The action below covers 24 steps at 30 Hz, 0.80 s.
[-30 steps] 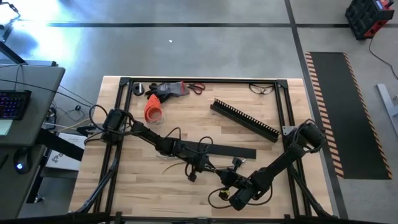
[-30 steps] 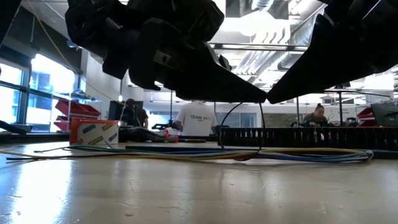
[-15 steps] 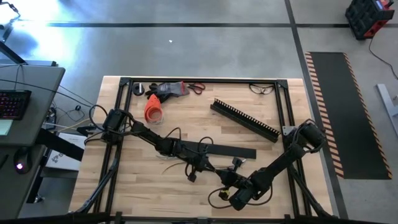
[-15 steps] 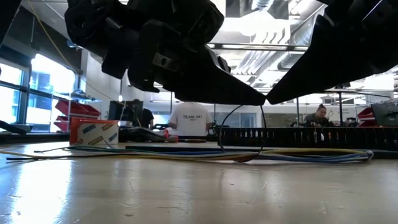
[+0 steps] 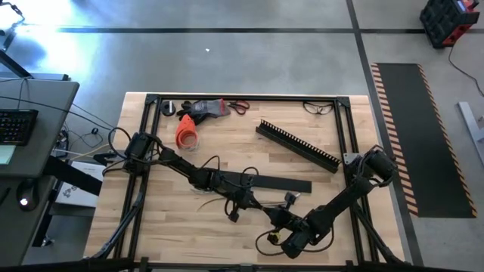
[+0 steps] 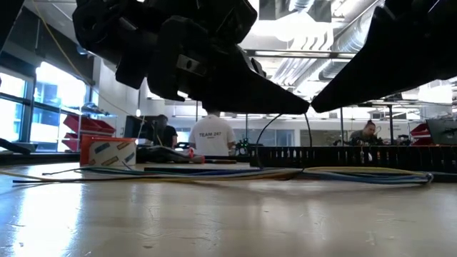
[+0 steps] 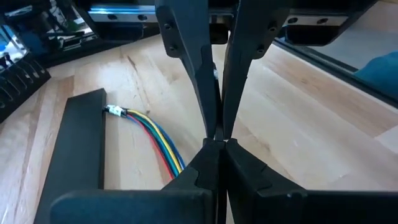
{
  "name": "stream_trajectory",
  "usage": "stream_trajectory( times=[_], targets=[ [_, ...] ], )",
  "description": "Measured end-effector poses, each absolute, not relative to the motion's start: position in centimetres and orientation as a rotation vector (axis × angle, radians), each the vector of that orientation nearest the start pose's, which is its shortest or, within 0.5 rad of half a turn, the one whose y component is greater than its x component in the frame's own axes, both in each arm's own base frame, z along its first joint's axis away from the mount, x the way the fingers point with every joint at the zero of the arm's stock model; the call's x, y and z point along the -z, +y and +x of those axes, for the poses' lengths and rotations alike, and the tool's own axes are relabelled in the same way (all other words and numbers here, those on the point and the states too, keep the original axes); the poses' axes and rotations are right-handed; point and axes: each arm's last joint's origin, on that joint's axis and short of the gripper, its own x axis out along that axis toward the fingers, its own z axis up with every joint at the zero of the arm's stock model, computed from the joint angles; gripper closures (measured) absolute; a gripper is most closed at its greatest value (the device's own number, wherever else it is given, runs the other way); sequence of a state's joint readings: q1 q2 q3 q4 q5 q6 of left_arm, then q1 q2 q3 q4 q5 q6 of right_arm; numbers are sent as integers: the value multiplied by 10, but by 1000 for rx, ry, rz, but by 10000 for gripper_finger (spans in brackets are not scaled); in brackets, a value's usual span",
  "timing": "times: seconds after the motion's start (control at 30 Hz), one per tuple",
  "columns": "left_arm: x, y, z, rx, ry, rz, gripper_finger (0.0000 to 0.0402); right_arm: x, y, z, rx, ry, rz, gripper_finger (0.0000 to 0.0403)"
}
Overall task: Ziptie cables
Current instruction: Wrap the colored cables with the black zip tie
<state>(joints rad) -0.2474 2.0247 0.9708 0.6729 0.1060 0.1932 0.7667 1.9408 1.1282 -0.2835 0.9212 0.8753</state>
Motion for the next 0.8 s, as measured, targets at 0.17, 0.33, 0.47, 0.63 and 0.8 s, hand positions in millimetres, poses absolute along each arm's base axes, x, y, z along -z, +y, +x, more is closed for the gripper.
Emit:
stream_trajectory(
  times=[0.17,0.33,0.47,0.63,0.8],
  targets=[
    [-123,-101,386,389,334,220,401,-137,248,270,416,562,74,403],
    [-120,-97,386,358,356,229,400,-135,262,255,367,597,143,401],
    [-121,-98,386,367,350,228,400,-136,270,245,364,570,161,401],
    [-121,-101,386,370,343,232,401,-136,266,249,387,557,170,402],
    [-121,-113,382,346,327,367,370,-136,257,258,433,554,254,402]
  ],
)
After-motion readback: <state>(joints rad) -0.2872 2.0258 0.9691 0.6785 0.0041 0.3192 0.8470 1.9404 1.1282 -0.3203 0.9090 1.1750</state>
